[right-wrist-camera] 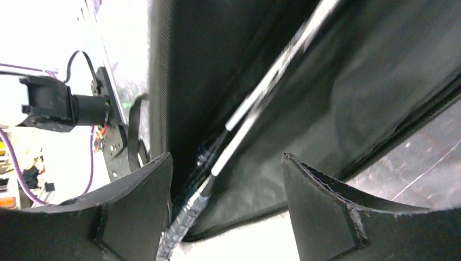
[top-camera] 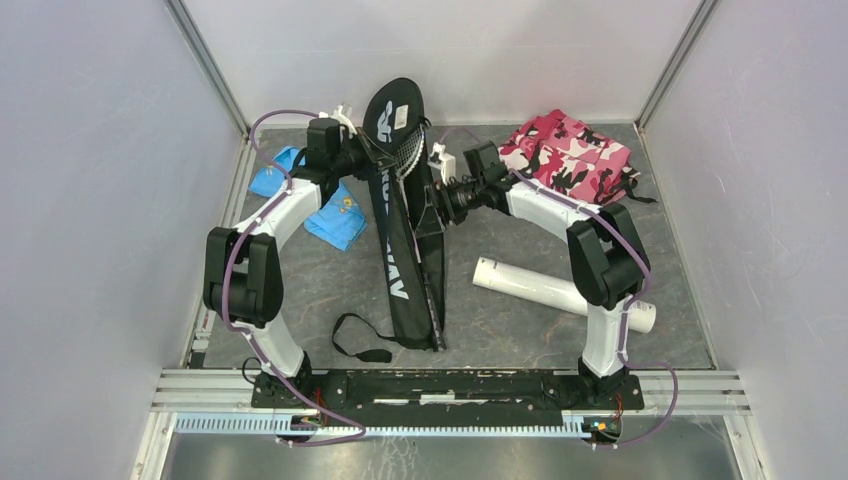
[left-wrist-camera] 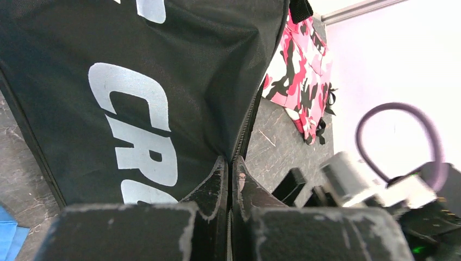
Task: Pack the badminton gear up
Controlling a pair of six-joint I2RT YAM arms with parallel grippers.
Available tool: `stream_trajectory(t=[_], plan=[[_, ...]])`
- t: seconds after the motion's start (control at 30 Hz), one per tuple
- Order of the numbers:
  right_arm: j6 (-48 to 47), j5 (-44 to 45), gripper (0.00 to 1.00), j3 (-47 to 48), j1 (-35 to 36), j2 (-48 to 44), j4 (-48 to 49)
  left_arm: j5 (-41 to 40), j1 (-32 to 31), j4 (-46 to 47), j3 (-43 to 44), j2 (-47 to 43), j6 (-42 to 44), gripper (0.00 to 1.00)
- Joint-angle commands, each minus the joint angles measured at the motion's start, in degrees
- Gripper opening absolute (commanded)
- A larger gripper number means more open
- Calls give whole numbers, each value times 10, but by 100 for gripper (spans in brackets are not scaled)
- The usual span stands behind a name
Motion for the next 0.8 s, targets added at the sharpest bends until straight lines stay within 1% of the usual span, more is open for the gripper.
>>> stream_trajectory(t=[0.0,0.1,0.2,0.47,0.6,0.77], plan=[[-35,-11,76,-52,5,-19,-1,12,2,47,37,-6,-5,2],[-30,-25,71,-77,11,-12,16,13,2,51,37,-6,-8,2],[-20,-36,68,-87,17,-6,30,15,2,52,37,-4,-10,2],[-4,-35,66,-100,39,-2,52,13,2,53,31,-1,-9,2],[2,-25,63,-98,45,10,61,15,2,53,31,-2,-10,2],[16,-24,54,-88,49,29,78,17,2,54,28,-6,-10,2]])
